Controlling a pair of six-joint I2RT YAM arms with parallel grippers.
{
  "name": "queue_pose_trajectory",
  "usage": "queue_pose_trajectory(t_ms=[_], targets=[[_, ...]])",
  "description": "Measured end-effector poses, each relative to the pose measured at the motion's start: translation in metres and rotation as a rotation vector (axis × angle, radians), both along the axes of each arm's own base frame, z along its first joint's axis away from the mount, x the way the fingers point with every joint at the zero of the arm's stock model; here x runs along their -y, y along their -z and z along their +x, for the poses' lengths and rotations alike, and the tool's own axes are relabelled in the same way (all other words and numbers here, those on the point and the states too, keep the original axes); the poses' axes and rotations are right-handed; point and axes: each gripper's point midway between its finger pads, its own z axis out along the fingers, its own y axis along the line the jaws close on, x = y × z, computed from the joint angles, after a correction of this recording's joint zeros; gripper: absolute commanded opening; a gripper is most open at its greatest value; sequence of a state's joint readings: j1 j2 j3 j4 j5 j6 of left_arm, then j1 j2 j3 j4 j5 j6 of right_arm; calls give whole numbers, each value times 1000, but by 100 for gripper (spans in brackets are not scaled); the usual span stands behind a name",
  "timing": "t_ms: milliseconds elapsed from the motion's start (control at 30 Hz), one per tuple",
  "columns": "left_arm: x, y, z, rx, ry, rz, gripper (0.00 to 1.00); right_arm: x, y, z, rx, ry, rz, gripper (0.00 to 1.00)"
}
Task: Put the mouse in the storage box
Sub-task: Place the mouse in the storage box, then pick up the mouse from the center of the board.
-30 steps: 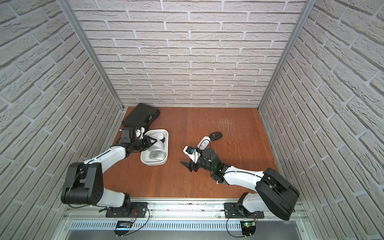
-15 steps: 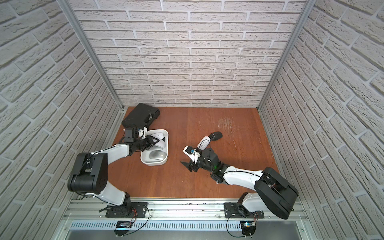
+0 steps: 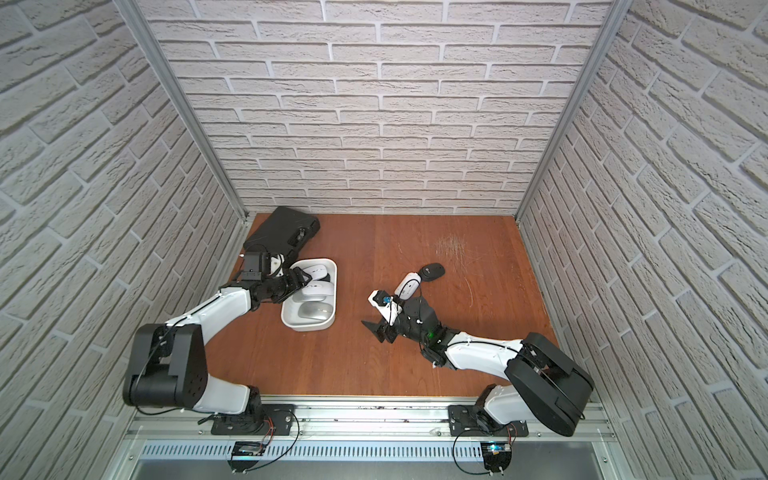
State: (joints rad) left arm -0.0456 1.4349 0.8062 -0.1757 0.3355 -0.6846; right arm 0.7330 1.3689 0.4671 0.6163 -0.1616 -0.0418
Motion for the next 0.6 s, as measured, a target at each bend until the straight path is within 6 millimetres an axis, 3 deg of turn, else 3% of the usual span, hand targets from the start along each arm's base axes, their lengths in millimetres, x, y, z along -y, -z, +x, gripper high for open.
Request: queue_pose_trajectory(t_ms=[167, 433, 600], targets=[[-14, -18, -8, 23, -41, 74, 78, 24, 1, 27, -87, 169, 46, 81], [-6, -65, -27, 132, 3, 110, 78, 73, -8, 114, -380, 636, 93, 84], [9, -80, -44, 162, 64, 107, 80, 101, 24, 128, -530, 853, 4, 88]])
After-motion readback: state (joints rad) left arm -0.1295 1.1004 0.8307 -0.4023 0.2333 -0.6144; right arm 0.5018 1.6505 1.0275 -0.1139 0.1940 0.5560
